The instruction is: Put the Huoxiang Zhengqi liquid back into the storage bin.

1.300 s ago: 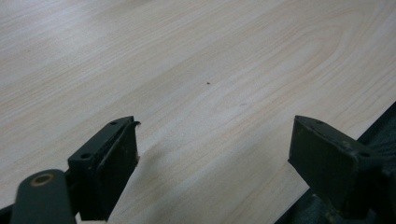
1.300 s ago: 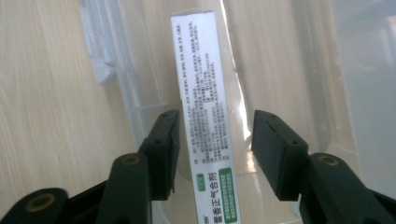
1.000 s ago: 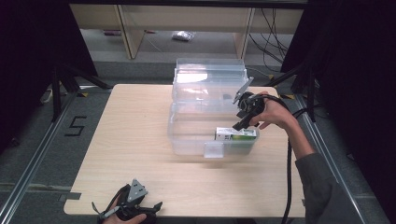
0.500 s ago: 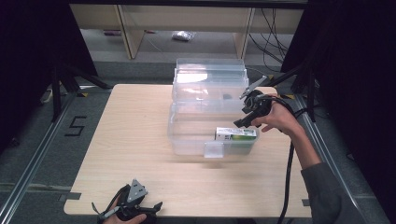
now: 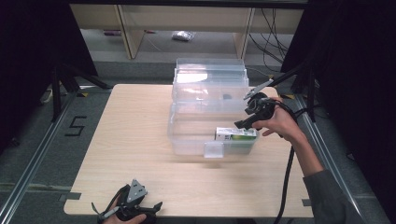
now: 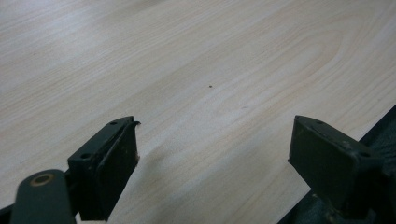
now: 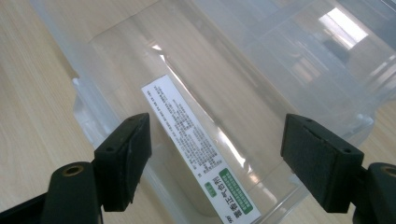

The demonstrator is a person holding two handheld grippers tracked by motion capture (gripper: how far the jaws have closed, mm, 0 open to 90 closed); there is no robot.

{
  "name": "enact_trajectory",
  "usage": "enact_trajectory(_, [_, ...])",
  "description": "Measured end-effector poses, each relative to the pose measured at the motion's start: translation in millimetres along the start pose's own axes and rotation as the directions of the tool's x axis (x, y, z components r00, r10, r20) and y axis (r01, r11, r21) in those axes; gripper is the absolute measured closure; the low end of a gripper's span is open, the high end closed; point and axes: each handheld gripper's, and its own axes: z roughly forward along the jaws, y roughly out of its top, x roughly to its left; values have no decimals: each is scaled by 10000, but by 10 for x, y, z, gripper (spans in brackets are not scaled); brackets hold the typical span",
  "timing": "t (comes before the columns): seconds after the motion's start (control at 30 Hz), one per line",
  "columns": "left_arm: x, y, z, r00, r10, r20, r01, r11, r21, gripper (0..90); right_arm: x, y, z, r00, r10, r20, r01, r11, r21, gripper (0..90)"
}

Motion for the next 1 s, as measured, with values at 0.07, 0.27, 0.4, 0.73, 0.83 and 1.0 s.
enact_trajectory(0.07, [-2, 4, -13, 10000, 32, 41, -32, 10000, 84, 149, 1, -20, -9, 10000, -2, -4, 2, 10000, -83, 252])
enact_trajectory(0.27, [-4, 1, 2, 9999, 5, -123, -4, 10000, 91, 149, 18, -92, -10, 10000, 10, -3, -10, 9993, -380, 245])
enact_trajectory(0.4, [-4, -1, 3, 9999, 5, -147, -3, 10000, 99, 149, 32, -188, -5, 9999, 93, 139, -84, 9982, -597, 242])
enact_trajectory(0.73, [-5, -2, 10, 9998, 19, -201, -16, 9999, 123, 150, 79, -322, -37, 9980, 508, 388, -466, 9937, -1017, 242])
enact_trajectory(0.83, [-2, -3, 4, 10000, -6, -87, 7, 9999, 129, 149, 112, -376, -43, 9968, 680, 418, -620, 9894, -1317, 236])
enact_trajectory(1.0, [-2, -1, 5, 9999, 10, -109, -8, 9999, 151, 149, 162, -408, -62, 9949, 965, 309, -921, 9884, -1209, 233])
